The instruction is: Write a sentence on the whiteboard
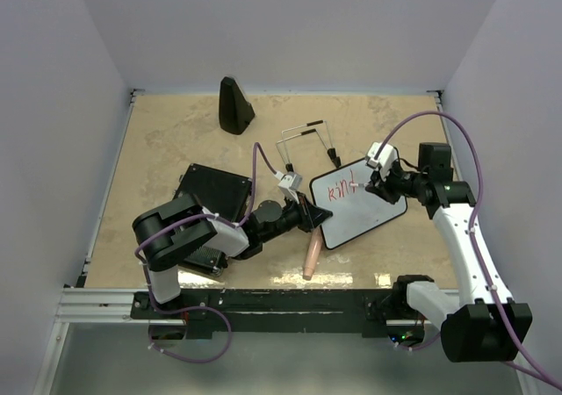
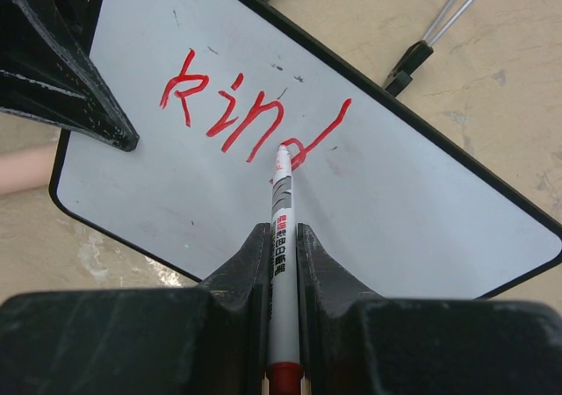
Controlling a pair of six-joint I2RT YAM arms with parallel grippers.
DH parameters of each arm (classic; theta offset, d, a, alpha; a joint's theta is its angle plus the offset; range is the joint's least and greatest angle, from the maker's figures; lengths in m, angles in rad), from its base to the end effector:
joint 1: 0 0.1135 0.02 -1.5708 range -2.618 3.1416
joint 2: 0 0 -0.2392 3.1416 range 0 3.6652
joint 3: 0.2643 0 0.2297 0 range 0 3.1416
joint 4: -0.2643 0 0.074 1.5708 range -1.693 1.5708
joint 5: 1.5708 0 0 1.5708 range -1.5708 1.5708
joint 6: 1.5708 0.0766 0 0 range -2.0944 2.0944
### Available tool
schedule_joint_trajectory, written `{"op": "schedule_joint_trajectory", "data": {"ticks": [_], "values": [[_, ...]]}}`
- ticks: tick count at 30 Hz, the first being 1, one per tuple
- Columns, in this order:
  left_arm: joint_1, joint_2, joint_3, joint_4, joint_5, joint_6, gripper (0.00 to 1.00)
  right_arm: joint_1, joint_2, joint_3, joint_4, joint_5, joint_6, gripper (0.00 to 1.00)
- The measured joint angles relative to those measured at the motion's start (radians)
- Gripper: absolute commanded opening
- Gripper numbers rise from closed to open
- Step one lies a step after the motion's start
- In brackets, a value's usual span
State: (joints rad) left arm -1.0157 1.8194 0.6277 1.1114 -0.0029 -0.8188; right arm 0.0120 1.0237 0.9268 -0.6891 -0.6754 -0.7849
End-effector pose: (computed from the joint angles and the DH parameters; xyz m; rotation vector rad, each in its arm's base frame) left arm 0.1935 -0.3116 0.1495 0.1792 1.8392 -1.3521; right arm 0.2160 0.0505 0.2614 -1.1253 1.8655 0.3649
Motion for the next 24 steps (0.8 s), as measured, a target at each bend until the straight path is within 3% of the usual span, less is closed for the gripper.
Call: {"op": "schedule_joint_trajectory", "data": {"ticks": [9,24], "values": [[0.003,0.000,0.009,-0.019,-0.001,-0.008,0.00,0.000,0.021,0.000,-0.085,0.006,-0.071,0.00],[0.003,0.000,0.023,-0.032,0.005,0.003,0.00,0.000,0.002,0.000,-0.050,0.058,0.003,0.00]]}}
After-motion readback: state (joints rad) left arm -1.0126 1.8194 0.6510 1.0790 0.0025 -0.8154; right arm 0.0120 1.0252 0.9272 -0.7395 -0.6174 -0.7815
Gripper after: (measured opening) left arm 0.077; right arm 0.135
